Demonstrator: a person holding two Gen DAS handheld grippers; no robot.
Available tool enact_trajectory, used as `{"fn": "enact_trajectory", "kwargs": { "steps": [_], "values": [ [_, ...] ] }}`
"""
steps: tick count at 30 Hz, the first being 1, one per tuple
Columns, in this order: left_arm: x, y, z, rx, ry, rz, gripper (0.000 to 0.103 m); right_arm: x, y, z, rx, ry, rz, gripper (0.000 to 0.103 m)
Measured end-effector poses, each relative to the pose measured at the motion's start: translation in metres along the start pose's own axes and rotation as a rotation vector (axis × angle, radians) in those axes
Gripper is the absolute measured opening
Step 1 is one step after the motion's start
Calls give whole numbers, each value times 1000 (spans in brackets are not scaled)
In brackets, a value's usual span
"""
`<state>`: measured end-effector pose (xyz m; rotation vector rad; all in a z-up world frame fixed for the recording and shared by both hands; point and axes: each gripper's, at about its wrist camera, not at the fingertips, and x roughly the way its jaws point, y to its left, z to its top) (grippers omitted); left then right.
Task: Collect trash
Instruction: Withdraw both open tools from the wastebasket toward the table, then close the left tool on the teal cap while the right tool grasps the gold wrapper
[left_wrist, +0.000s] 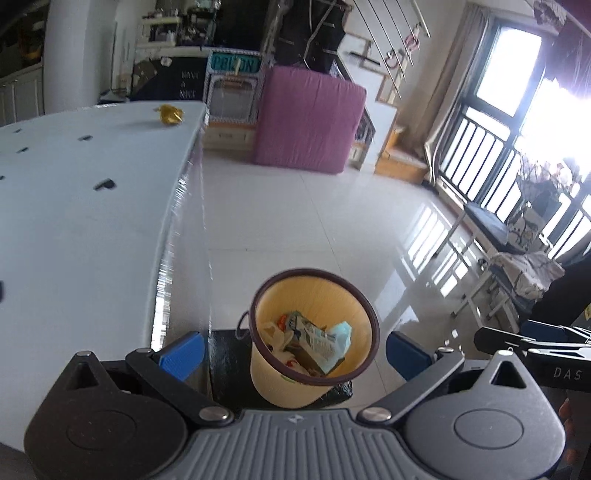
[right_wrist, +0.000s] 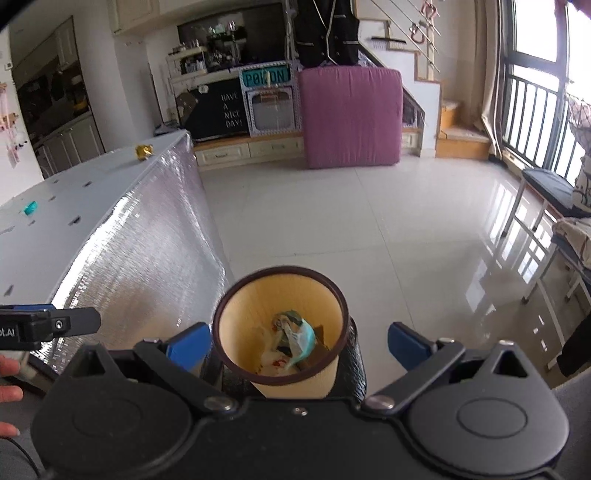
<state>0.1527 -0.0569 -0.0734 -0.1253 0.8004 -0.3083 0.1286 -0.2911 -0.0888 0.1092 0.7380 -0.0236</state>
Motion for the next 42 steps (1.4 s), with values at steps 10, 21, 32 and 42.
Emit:
{"fn": "enact_trajectory", "kwargs": {
  "steps": [10,21,32,42],
  "values": [
    [-40,55,5,-46,-109,67,103,-11,52,15,-60,-76,63,103],
    [-76,154,37,-150,-226,183,103,23,129,53,-137,-121,144,103],
    [-74,241,100,-221,-294,352,103,84,204,117,-156,-173,251,103],
    [-33,327,166,-276,-285,481,103,159,253,190,-179,-211,279,103]
  ]
}}
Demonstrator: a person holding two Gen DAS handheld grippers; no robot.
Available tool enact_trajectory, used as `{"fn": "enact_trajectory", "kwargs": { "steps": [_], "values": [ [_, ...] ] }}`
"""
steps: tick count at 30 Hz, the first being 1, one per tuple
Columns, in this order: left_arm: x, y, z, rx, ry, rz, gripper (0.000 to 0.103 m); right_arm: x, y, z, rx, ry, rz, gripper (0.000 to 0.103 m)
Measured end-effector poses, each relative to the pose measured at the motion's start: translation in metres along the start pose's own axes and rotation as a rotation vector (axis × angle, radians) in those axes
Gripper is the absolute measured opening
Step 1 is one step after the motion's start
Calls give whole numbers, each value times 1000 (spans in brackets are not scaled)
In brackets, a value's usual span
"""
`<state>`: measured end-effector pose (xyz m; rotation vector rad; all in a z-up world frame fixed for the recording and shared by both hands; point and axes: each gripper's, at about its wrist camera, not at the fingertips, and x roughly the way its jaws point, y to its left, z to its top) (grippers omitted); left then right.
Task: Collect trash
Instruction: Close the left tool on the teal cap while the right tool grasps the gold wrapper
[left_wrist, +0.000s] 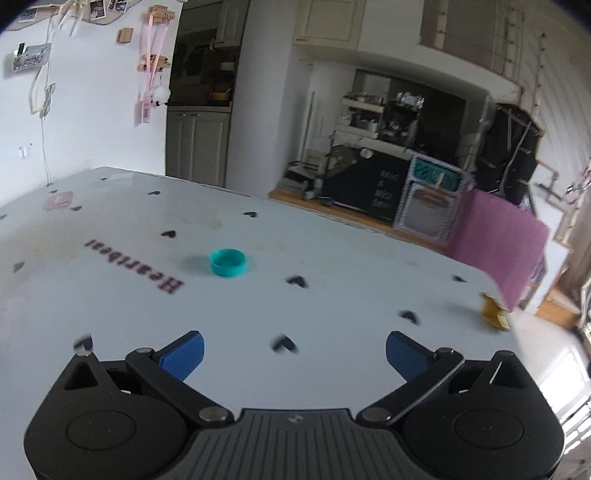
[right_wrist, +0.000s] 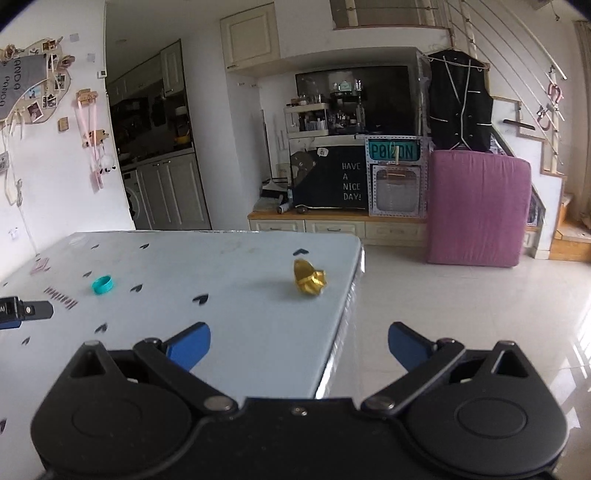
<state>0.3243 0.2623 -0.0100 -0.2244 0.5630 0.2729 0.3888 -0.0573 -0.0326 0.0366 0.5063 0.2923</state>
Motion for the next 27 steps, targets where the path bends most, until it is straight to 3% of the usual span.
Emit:
{"fn": "enact_trajectory", "kwargs": {
  "steps": [9,16,24,27],
  "values": [
    [82,29,40,53,7,90,103,87,6,27,-26,53,14,103],
    [138,49,49,30,20,89,103,146,4,34,-50,84,32,101],
    [166,55,45,39,21,76,103,183,-14,31,-17,102,10,82],
    [171,56,43,13,21,76,103,193,-25,32,25,114,11,59]
  ]
}}
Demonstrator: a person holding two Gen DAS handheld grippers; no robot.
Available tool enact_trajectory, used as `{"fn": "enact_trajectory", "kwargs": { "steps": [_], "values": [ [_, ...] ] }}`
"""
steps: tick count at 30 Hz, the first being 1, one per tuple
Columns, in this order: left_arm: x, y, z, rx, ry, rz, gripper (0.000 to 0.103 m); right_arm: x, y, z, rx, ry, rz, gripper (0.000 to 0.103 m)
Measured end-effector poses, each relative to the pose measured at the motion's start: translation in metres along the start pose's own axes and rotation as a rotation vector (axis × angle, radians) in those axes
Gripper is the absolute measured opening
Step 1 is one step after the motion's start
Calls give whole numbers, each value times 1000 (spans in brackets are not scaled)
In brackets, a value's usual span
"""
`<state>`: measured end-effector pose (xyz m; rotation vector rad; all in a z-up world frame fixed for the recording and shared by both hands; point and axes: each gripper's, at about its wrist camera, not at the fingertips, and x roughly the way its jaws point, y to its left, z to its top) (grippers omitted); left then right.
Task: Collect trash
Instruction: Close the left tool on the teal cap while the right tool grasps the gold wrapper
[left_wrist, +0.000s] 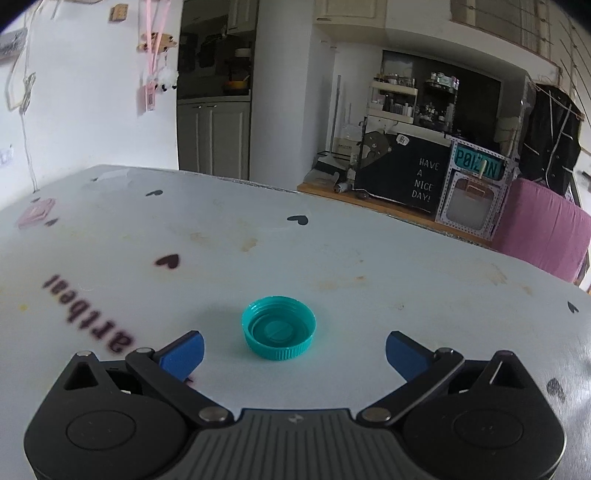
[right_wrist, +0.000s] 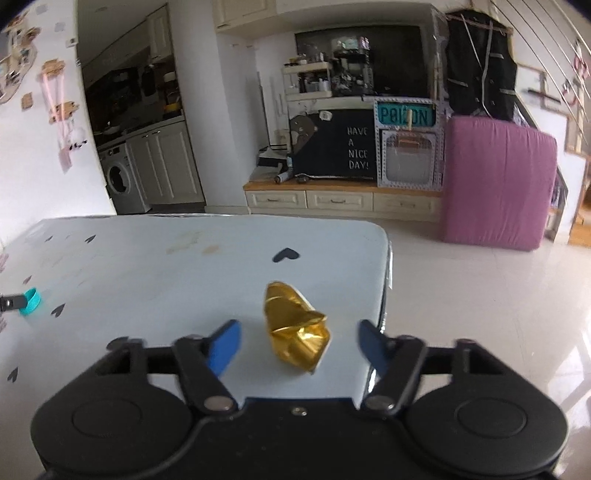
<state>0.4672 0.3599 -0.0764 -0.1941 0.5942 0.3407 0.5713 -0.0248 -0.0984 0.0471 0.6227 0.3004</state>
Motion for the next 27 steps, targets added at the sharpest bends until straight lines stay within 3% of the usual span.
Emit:
{"fn": "enact_trajectory", "kwargs": {
  "steps": [6,11,21,27],
  "values": [
    [5,-6,-2,9,-5,-6,103,15,-16,5,75,17,8,48],
    [10,-6,1,34,-27,2,103,24,-6,3,-4,30,19,35],
    [28,-1,11,40,-21,17,103,10,28,-10,-201,24,30,35],
    [31,-4,10,66,-6,14,91,8,27,-10,-195,29,44,35]
  ]
}}
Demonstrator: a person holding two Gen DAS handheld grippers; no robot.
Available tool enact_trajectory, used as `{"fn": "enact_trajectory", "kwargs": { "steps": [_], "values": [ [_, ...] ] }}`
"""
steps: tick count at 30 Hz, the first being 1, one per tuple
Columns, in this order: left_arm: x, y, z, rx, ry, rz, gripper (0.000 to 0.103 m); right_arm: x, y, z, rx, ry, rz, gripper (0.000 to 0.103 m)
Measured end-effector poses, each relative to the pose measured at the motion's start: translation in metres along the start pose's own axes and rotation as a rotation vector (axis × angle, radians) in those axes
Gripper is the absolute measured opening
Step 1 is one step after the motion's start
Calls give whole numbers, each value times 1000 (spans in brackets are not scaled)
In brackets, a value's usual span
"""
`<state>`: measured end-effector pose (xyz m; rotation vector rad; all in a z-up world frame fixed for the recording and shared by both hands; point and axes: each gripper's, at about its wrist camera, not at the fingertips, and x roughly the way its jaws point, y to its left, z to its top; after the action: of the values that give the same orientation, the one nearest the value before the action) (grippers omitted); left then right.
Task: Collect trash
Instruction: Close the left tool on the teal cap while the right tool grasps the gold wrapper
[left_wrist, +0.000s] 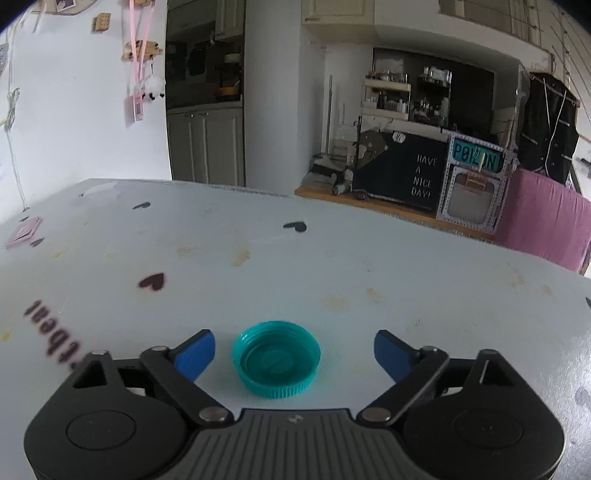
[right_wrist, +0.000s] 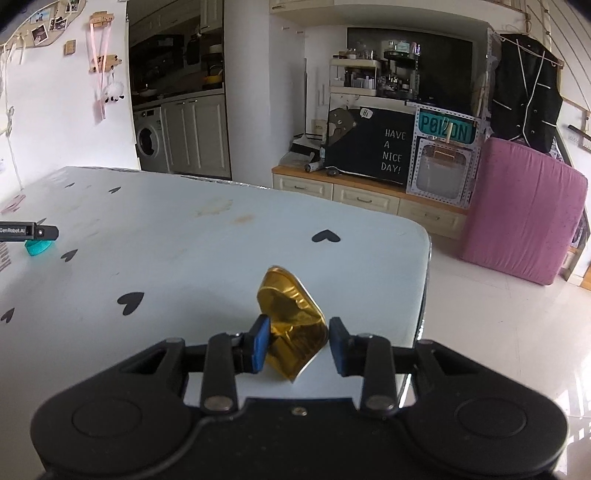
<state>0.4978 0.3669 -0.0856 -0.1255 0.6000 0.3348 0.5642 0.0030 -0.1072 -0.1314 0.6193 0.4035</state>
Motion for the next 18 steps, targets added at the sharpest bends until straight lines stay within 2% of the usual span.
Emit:
{"fn": "enact_trajectory", "kwargs": {
  "steps": [3,4,5,7,15,18],
  "values": [
    [2,3,-1,-12,21,10,79,-3,-3,0,21,3,5,35],
    [3,3,-1,-10,32,17,68,-5,-1,-1,28,5,8,34],
    [2,2,-2,3,29,32,60,-7,0,-1,33,3,12,29],
    [-1,-1,-3,23,25,17,50,-11,2,0,48,13,22,28],
    [-21,-19,-12,125,47,-9,50,-24,10,-6,69,21,54,28],
    [-32,-26,-15,126,57,-23,50,-29,11,-5,70,15,57,27]
  ]
}}
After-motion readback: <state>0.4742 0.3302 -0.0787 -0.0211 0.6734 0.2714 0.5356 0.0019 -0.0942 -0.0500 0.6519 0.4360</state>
